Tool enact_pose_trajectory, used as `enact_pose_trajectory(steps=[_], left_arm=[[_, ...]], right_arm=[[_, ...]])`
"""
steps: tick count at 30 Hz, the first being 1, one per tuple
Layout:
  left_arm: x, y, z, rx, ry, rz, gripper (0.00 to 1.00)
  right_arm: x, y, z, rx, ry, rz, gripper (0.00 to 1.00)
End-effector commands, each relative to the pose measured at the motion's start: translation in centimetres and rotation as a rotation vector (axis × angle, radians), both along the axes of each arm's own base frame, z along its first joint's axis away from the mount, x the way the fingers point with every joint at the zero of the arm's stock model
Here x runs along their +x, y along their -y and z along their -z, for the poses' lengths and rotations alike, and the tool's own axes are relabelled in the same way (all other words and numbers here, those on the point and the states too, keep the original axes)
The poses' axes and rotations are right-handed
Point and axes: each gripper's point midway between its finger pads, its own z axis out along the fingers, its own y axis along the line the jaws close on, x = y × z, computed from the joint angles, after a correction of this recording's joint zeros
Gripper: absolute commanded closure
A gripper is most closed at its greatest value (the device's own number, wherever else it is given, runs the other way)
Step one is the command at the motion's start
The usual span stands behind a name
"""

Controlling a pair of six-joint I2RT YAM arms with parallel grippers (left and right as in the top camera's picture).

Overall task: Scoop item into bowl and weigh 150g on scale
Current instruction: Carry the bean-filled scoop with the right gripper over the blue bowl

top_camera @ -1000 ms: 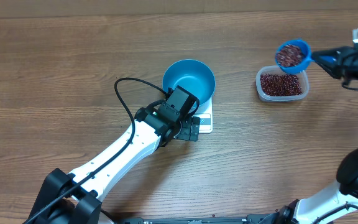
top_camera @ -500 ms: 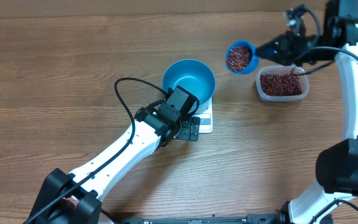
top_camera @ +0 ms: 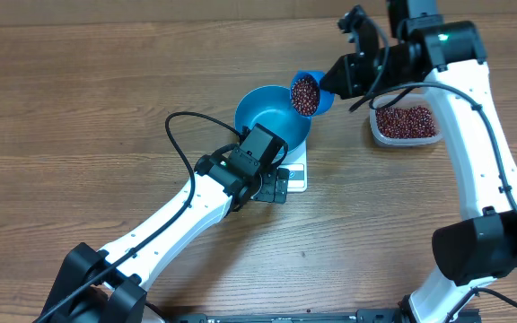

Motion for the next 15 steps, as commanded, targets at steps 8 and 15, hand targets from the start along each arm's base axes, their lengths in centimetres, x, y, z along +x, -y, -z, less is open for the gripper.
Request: enact_pose_trajectory(steps=[8,15], left_arm=[[-0.2,-0.1,0.5,0.003,-0.012,0.012,0.01],[-0.2,-0.1,0.5,0.003,-0.012,0.012,0.00]], right_arm=[[0.7,-2.1,-0.6,-0.226,0.200,-0.077,0.96],[0.8,-4.6,-1.3,-0.229,0.287,-0.153,0.96]])
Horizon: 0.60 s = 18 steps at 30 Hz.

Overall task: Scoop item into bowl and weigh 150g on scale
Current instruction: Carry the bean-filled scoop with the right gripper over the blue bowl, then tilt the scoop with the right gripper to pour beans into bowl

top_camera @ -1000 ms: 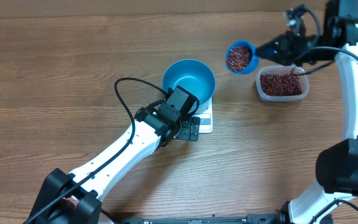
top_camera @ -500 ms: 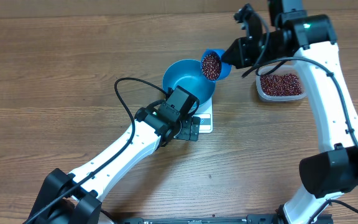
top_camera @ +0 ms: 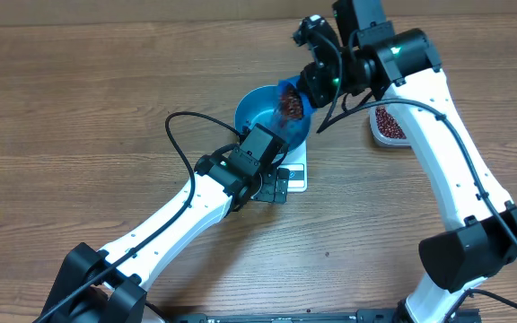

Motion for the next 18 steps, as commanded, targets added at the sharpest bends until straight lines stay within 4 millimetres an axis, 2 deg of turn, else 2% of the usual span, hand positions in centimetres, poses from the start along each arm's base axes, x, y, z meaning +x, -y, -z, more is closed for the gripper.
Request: enact_pose_trajectory(steps=[1,13,18], left_arm=[[-0.2,-0.1,0.5,0.003,-0.013,0.013,0.01],[-0.2,-0.1,0.5,0.003,-0.013,0.013,0.01],[-0.2,-0.1,0.5,0.003,-0.012,0.013,0.00]], right_arm=[[0.4,-0.5,-1.8,-0.019,0.094,-0.040,0.96],[0.6,-2.0,-2.3,-0.077,0.202,-0.167,0.96],[-0.1,-3.1,-2.3,-0.103,0.236,-0.250,0.96]])
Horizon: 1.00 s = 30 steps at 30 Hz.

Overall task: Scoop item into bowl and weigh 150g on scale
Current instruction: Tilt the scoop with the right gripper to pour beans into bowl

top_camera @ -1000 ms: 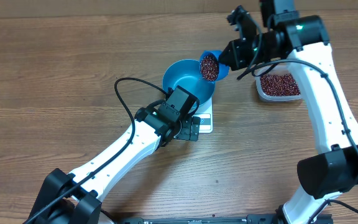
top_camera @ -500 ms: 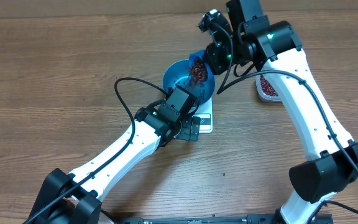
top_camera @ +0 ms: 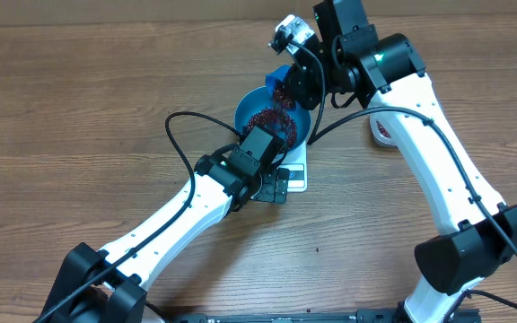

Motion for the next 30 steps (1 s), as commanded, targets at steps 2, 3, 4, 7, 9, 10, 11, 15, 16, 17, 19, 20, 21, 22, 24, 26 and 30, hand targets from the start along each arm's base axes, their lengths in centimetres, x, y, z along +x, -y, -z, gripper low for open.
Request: enact_pose_trajectory(steps=[2,3,4,7,9,10,11,15,16,17,19,20,21,22,24,26,30], left_arm=[[-0.2,-0.1,0.5,0.003,-0.012,0.012,0.00],[-0.2,-0.1,0.5,0.003,-0.013,0.012,0.00],[-0.2,-0.1,0.5,0.003,-0.013,0.012,0.01],[-0.2,-0.1,0.5,0.004,-0.013,0.012,0.00],[-0.2,-0.1,0.5,0.004,-0.013,0.012,0.00],[-0.2,-0.1,0.5,0.004,-0.013,0.012,0.00],[-0.2,-0.1,0.5,0.004,-0.013,0.012,0.00],[-0.2,-0.1,0.5,0.003,-0.013,0.012,0.00],[-0.2,-0.1,0.5,0.003,-0.013,0.012,0.00],[-0.2,-0.1,0.5,0.003,-0.013,0.012,0.00],[-0.2,-0.1,0.5,0.004,-0.013,0.012,0.00],[-0.2,-0.1,0.5,0.003,-0.013,0.012,0.00],[-0.2,-0.1,0.5,0.004,-0.013,0.012,0.00],[-0.2,-0.1,0.5,0.004,-0.013,0.012,0.00],[-0.2,-0.1,0.5,0.004,-0.013,0.012,0.00],[-0.2,-0.1,0.5,0.003,-0.012,0.012,0.00],[-0.2,-0.1,0.5,0.003,-0.013,0.012,0.01]], right_arm=[[-0.5,-1.3,-1.7,-0.026,0.091,-0.092,0.96],[-0.5,-1.4,-1.7,-0.039,0.100,-0.100,0.96],[-0.5,-1.4,-1.6,-0.056,0.109,-0.105,0.96],[-0.2,-1.3,-1.6,-0.103,0.139,-0.083,0.96],[-0.2,-1.4,-1.6,-0.122,0.151,-0.085,0.96],[-0.3,-1.6,-1.5,-0.132,0.156,-0.100,0.96],[-0.4,-1.7,-1.4,-0.135,0.158,-0.106,0.96],[-0.5,-2.2,-1.2,-0.139,0.162,-0.114,0.96],[-0.6,-2.2,-1.2,-0.139,0.162,-0.116,0.96],[-0.6,-2.3,-1.2,-0.139,0.162,-0.116,0.96],[-0.6,-2.2,-1.2,-0.139,0.162,-0.116,0.96],[-0.6,-2.2,-1.2,-0.139,0.162,-0.115,0.96],[-0.6,-2.2,-1.2,-0.139,0.162,-0.115,0.96],[-0.6,-2.2,-1.2,-0.139,0.161,-0.116,0.96],[-0.6,-2.2,-1.2,-0.140,0.161,-0.116,0.96],[-0.4,-2.0,-1.2,-0.149,0.165,-0.108,0.96],[0.1,-1.3,-1.2,-0.190,0.185,-0.074,0.96]])
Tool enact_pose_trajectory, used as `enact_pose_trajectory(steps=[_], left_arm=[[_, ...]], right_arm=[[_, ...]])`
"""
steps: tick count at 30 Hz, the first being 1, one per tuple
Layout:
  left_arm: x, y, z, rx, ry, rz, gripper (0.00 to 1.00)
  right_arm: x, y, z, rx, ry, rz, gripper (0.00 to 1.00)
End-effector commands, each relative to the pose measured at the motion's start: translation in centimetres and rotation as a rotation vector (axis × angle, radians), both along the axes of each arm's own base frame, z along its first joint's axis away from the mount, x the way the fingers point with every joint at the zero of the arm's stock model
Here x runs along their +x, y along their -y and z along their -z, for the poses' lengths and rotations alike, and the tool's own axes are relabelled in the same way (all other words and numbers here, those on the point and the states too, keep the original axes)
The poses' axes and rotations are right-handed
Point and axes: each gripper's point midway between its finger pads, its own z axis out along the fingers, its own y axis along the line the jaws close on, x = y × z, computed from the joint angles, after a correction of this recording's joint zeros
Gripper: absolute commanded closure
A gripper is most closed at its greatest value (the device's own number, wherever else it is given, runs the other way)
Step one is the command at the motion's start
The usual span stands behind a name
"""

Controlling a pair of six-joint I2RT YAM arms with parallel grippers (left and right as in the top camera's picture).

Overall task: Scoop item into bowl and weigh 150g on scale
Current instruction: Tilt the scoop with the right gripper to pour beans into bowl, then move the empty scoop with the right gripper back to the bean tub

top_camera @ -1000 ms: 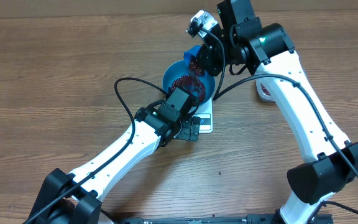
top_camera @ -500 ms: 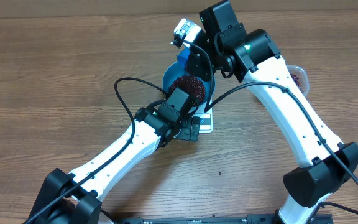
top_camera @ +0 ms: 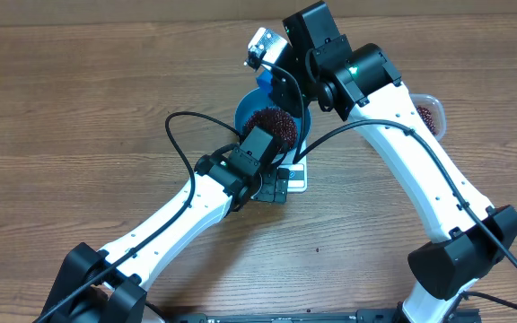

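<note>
A blue bowl (top_camera: 240,117) stands on a small white scale (top_camera: 296,176) in the middle of the table, with a heap of dark red beans (top_camera: 269,122) inside it. My right gripper (top_camera: 276,82) hangs over the bowl's far rim, shut on a blue scoop (top_camera: 263,82) that is tipped steeply down and mostly hidden under the wrist. My left gripper (top_camera: 263,148) sits against the bowl's near rim above the scale. Its fingers are hidden under the wrist, so whether they are open or shut cannot be seen.
A clear tub of red beans (top_camera: 427,109) sits at the far right, half hidden behind the right arm. A black cable (top_camera: 179,135) loops over the table left of the bowl. The right arm's white links cross the table to the right of the scale.
The right gripper has moved further left over the bowl's far rim and tipped the scoop more steeply. The beans now lie in a heap in the bowl. The left arm has not moved.
The right gripper held a scoop full of beans just right of the bowl. Then the scoop was over the bowl's rim. Then it was tilted with beans in the bowl. Now it is turned down and the heap is larger. The left arm stayed at the bowl throughout.
</note>
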Motion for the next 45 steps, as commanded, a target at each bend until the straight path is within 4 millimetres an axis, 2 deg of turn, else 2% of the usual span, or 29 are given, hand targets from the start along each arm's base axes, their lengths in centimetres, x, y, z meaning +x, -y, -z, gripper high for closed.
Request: enact_pose_trajectory(steps=[1,5,17,22,24,30,34,37,39,45], left_arm=[[-0.2,-0.1,0.5,0.004,-0.013,0.012,0.00],[-0.2,-0.1,0.5,0.003,-0.013,0.012,0.00],[-0.2,-0.1,0.5,0.004,-0.013,0.012,0.00],[-0.2,-0.1,0.5,0.004,-0.013,0.012,0.01],[-0.2,-0.1,0.5,0.003,-0.013,0.012,0.00],[-0.2,-0.1,0.5,0.004,-0.013,0.012,0.00],[-0.2,-0.1,0.5,0.003,-0.013,0.012,0.01],[-0.2,-0.1,0.5,0.003,-0.013,0.012,0.00],[-0.2,-0.1,0.5,0.003,-0.013,0.012,0.00],[-0.2,-0.1,0.5,0.004,-0.013,0.012,0.01]], right_arm=[[0.3,0.3,-1.2,-0.008,0.043,0.014,0.96],[-0.5,-0.7,-1.2,0.039,0.011,-0.023,0.96],[-0.9,-0.4,-0.3,0.021,-0.020,-0.021,0.96],[0.1,-0.1,-1.1,0.129,-0.050,0.118,0.96],[0.6,0.6,-1.5,0.148,-0.051,0.155,0.96],[1.8,4.2,-3.6,0.257,-0.107,0.277,0.96],[3.2,7.8,-4.6,0.319,-0.122,0.406,0.96],[3.9,10.9,-4.5,0.359,-0.153,0.486,0.96],[4.2,13.9,-3.9,0.351,-0.170,0.552,0.96],[3.8,19.9,-2.9,0.339,-0.218,0.694,0.96]])
